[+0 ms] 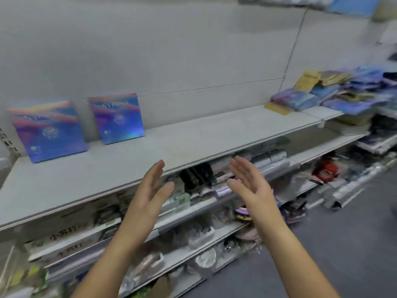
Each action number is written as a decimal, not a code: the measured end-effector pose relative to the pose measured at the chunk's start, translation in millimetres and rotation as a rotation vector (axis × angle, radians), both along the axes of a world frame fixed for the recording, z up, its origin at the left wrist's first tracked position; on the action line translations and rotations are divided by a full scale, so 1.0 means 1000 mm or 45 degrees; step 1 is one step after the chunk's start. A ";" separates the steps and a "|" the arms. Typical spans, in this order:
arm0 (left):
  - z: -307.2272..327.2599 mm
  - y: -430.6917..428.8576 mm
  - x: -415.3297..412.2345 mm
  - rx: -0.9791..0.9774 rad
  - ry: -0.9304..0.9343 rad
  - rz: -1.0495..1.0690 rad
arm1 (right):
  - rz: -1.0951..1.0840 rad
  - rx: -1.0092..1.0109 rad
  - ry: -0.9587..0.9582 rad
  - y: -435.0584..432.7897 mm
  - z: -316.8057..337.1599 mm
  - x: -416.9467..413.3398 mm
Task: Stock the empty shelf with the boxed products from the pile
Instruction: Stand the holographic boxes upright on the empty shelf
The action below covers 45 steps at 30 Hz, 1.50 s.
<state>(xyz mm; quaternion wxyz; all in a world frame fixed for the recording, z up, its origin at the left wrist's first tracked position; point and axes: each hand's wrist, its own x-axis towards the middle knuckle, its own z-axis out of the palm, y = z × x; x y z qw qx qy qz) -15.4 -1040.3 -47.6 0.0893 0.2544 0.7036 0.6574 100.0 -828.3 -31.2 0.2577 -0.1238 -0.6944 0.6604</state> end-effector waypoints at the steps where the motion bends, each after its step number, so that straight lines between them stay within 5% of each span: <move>1: 0.000 0.019 0.006 0.001 0.010 -0.032 | -0.044 0.005 0.008 0.015 0.002 0.014; 13: 0.011 0.354 0.132 0.016 0.158 -0.454 | -0.548 0.048 0.079 0.278 0.006 0.212; 21: 0.014 0.541 0.210 0.004 0.123 -0.592 | -0.634 0.028 0.062 0.440 0.012 0.291; 45: -0.016 0.888 0.045 -0.052 -0.023 -0.060 | -0.183 0.026 -0.067 0.855 0.006 0.085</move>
